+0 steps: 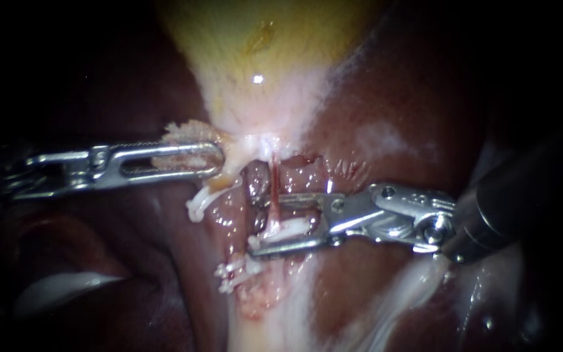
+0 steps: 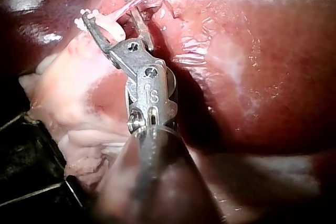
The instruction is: Going back second clip right tube
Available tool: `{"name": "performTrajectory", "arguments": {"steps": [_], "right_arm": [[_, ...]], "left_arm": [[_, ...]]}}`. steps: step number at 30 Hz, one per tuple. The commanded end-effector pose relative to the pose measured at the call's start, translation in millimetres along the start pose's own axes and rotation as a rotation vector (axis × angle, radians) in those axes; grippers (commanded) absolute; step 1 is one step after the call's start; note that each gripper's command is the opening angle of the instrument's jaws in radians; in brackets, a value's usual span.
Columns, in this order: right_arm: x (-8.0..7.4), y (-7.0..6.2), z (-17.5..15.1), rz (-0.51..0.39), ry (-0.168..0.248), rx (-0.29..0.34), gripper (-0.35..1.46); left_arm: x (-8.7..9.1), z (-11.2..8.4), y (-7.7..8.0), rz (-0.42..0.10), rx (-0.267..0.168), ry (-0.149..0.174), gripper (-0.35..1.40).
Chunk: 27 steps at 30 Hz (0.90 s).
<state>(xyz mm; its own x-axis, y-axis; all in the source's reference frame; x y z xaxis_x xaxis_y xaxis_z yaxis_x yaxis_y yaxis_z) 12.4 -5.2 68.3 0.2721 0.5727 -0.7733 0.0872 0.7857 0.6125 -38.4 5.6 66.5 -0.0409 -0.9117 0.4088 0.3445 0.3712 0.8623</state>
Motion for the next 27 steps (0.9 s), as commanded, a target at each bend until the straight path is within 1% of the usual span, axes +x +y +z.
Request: {"name": "performTrajectory", "arguments": {"steps": [1,5,9,14,17,18,27], "right_arm": [[0.0,0.0,-0.1,-0.008,-0.001,-0.001,0.50],[-0.2,-0.1,-0.6,-0.050,-0.004,0.002,0.50],[-0.4,-0.5,-1.4,-0.052,-0.004,0.011,0.50],[-0.5,-2.4,-2.3,-0.063,-0.003,0.060,0.50],[-0.3,-3.3,-2.5,-0.070,-0.003,0.070,0.50],[-0.3,-3.4,-2.5,-0.077,-0.003,0.071,0.50],[-0.5,-3.0,-2.8,-0.082,-0.003,0.076,0.50]], "left_arm": [[0.0,0.0,0.0,0.000,0.000,0.000,-0.35],[0.0,0.0,-0.1,0.000,0.000,0.000,-0.35],[0.0,-0.1,-0.1,0.000,0.000,0.000,-0.35],[0.0,-0.2,-0.1,0.000,0.000,0.000,-0.35],[0.0,-0.2,-0.1,0.000,0.000,0.000,-0.35],[0.0,-0.2,-0.1,0.000,0.000,0.000,-0.35],[0.1,-0.2,0.0,0.001,0.000,0.000,-0.35]]}}
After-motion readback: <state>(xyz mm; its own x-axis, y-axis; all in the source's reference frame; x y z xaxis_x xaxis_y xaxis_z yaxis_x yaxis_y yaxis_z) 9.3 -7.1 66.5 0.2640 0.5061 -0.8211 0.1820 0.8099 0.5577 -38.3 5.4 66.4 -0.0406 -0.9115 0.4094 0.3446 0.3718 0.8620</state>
